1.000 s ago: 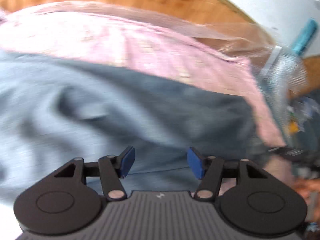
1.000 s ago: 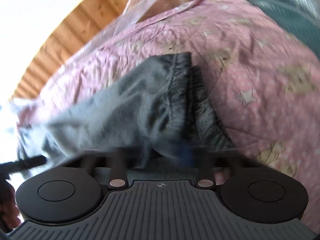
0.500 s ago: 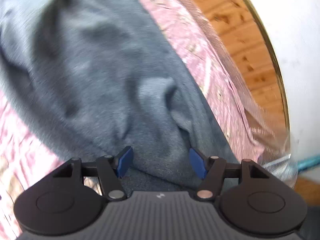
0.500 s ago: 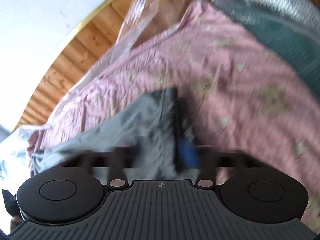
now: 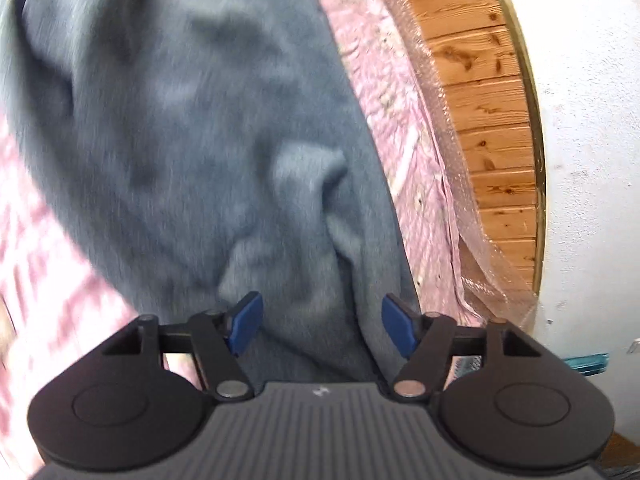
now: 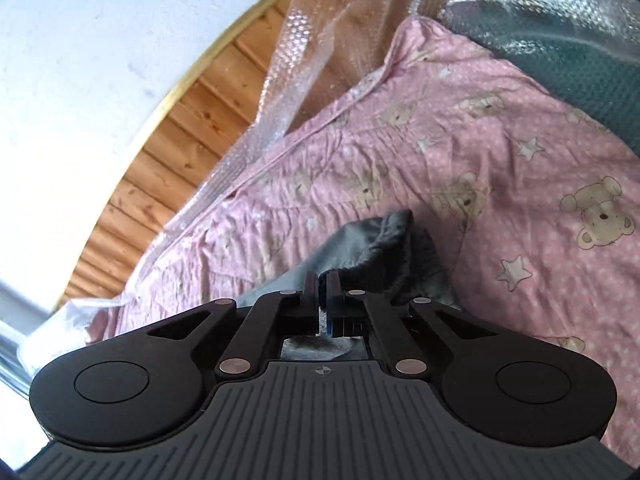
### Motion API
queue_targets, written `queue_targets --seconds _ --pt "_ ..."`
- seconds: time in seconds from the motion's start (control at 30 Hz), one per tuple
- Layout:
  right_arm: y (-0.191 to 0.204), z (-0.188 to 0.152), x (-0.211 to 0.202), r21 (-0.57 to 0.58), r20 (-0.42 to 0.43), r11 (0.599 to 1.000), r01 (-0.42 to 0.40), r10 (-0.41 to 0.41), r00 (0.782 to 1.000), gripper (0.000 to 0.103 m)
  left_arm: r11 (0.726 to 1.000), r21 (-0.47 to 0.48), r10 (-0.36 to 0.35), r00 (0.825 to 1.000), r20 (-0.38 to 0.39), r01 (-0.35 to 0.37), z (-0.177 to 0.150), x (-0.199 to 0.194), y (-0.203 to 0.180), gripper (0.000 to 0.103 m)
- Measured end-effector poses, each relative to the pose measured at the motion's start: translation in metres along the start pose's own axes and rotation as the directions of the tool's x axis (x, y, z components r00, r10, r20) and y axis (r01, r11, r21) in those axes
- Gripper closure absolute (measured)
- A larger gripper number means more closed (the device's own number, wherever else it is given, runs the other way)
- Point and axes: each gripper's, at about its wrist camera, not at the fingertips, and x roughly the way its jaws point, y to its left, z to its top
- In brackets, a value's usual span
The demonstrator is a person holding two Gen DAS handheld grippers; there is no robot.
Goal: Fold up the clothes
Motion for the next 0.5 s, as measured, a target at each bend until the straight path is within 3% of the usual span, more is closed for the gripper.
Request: queue_targets --seconds 0.13,0.2,0.27,0.3,0.5 --pt "-0.003 -0.016 0.005 0.008 -0.036 1.000 0.023 -0.022 0.999 0.101 0.998 -0.058 -0.002 1.000 0.011 0.002 -0.008 0.012 0.010 0.037" --pt "-0.008 -0.024 0.010 0.016 -0.051 0.999 0.034 -0.033 0.998 0.101 0.997 -0.076 -0.005 0.999 0.035 0.007 -0.008 0.016 0.012 0.044" --pt "-0.012 -0.029 0.013 0.025 -0.057 0.999 0.040 -0.038 0.998 0.101 0.997 -0.066 -0.029 0.998 0.052 0.032 -0.007 0.011 0.012 0.072" --pt "-0.014 -0.029 0.013 0.032 -0.048 0.999 0.039 -0.038 0.998 0.101 0.998 -0.054 -0.034 0.998 0.057 0.037 -0.007 0.006 0.014 0.100" --pt "-0.028 -0.009 -0.002 0.143 0.069 0.989 0.044 -0.054 0.996 0.101 0.998 0.022 -0.065 0.994 0.085 0.064 -0.007 -0.028 0.022 0.102"
